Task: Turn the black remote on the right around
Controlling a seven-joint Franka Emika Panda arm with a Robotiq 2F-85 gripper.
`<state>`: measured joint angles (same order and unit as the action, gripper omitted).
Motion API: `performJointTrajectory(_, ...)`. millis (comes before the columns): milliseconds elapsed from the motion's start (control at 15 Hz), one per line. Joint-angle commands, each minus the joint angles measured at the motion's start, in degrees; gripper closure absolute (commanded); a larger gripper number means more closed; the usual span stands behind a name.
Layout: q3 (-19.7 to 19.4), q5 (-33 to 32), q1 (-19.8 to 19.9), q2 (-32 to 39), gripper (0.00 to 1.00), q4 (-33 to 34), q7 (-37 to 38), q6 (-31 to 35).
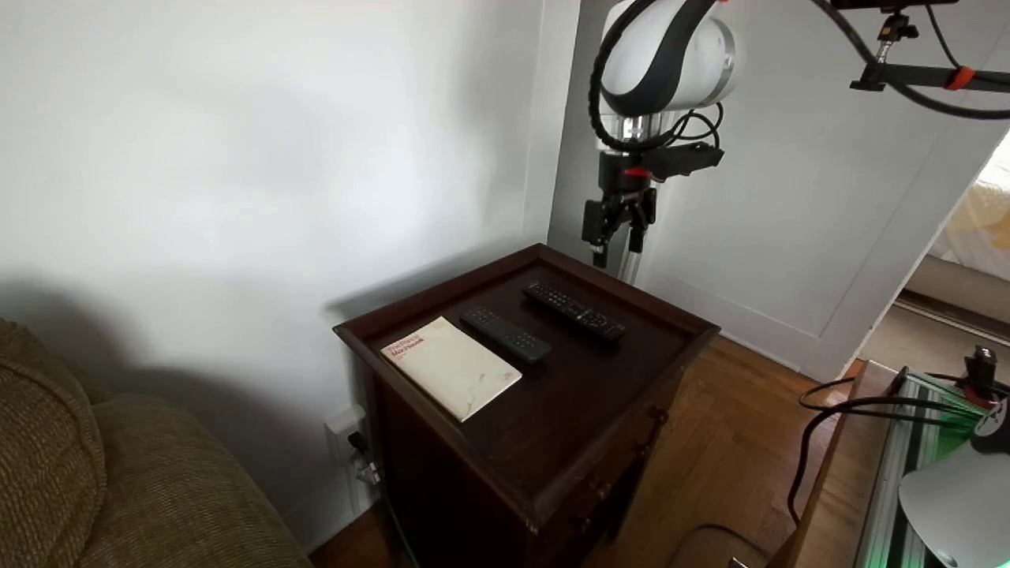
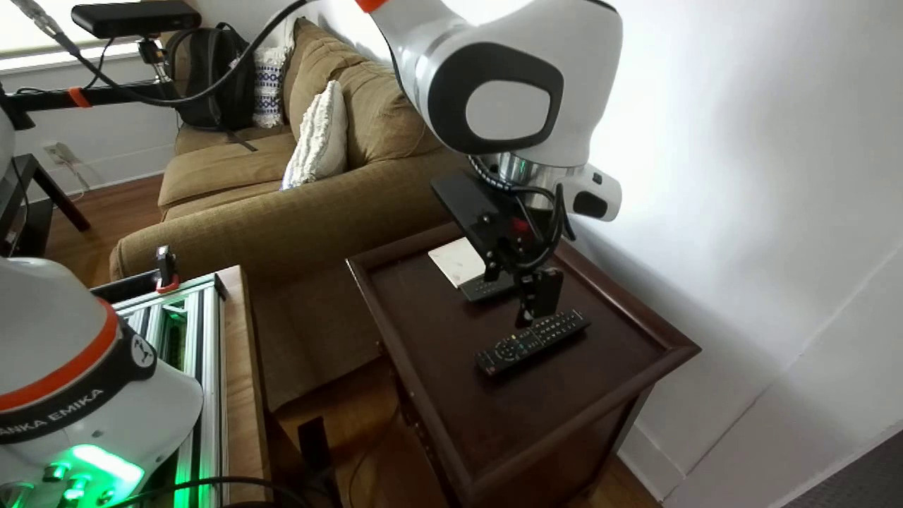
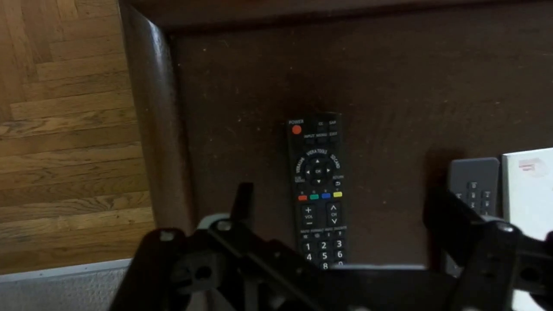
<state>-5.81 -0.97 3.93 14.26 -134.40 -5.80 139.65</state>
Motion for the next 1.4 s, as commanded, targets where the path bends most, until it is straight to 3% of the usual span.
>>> performJointTrajectory(0,0.63,0.0,0.88,7.93,0.0,4.34,0.33,2.69)
performJointTrajectory(133,0.51,0.03,0.98,10.99,0.0,6.37,1.0,4.99)
performJointTrajectory(200,0.63,-0.4,0.78,7.19,0.0,3.39,0.43,3.22)
performJointTrajectory(533,0.62,-0.46,0.96,10.39,0.0,6.07,0.59,4.31)
performJointTrajectory(667,0.91,0.88,2.93,15.68,0.0,10.27,-1.42,4.26)
performJointTrajectory(933,3.28,1.87,5.04,18.91,0.0,12.39,-5.21,8.07)
performJointTrajectory(1333,6.26,0.96,4.91,22.07,0.0,13.44,-7.08,12.95)
